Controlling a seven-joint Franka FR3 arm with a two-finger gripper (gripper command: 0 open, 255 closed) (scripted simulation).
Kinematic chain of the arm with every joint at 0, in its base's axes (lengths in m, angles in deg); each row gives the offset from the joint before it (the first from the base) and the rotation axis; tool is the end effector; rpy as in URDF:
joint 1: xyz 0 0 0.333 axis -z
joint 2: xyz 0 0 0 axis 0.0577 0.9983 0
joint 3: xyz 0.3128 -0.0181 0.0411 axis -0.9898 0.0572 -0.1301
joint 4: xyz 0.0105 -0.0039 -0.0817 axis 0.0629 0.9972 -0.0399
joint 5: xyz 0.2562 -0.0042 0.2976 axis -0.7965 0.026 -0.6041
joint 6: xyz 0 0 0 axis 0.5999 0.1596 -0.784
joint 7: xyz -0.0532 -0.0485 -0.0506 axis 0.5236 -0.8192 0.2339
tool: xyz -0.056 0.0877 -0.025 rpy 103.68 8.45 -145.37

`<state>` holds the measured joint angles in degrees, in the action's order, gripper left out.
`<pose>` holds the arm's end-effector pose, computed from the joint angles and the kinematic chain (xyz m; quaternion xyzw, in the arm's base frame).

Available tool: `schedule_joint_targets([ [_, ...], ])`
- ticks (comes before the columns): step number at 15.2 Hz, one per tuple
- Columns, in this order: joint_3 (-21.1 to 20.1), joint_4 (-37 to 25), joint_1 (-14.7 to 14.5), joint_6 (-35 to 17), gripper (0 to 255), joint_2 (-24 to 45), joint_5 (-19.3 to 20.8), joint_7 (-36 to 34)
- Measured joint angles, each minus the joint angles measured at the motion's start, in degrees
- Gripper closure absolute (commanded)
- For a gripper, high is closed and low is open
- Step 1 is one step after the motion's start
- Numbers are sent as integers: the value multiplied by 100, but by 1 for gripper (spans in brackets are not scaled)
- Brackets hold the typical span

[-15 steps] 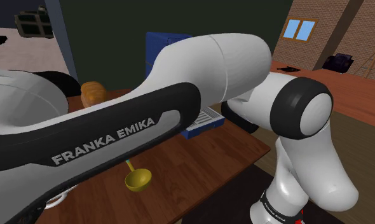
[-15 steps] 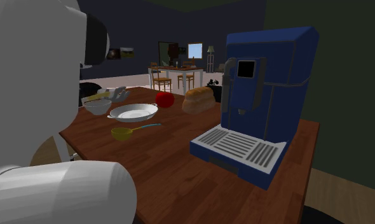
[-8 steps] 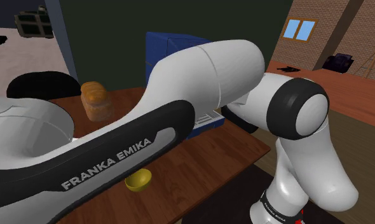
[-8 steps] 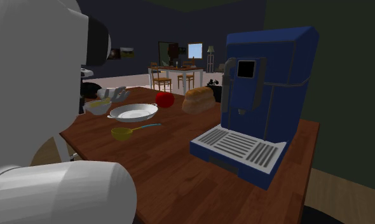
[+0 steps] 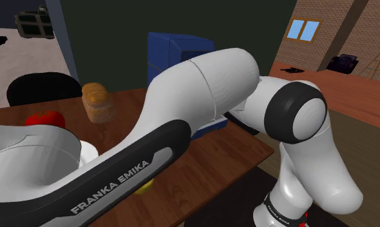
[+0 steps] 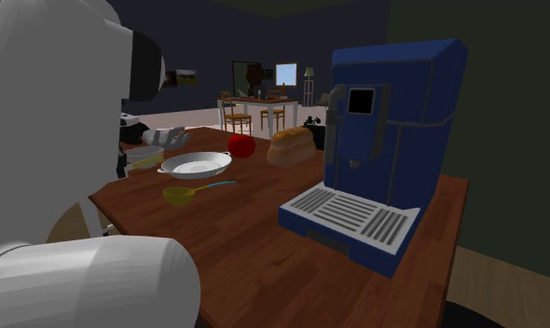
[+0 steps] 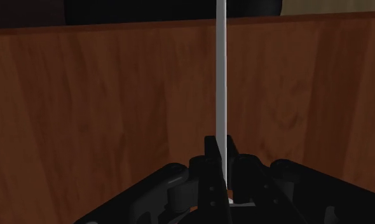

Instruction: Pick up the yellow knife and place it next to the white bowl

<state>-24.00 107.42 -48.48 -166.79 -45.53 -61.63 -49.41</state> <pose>0.3519 0.6318 0.3623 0.9973 -0.0730 0.0102 0.0021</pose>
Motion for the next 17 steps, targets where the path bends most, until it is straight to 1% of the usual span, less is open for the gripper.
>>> schedule_joint_targets([
  [4, 32, 113, -1, -228, 255, 122, 47, -24],
  [10, 37, 152, 5, -272, 255, 122, 53, -31],
  [11, 37, 149, 4, -272, 0, 125, 53, -32],
  [17, 34, 148, 0, -270, 0, 127, 52, -32],
])
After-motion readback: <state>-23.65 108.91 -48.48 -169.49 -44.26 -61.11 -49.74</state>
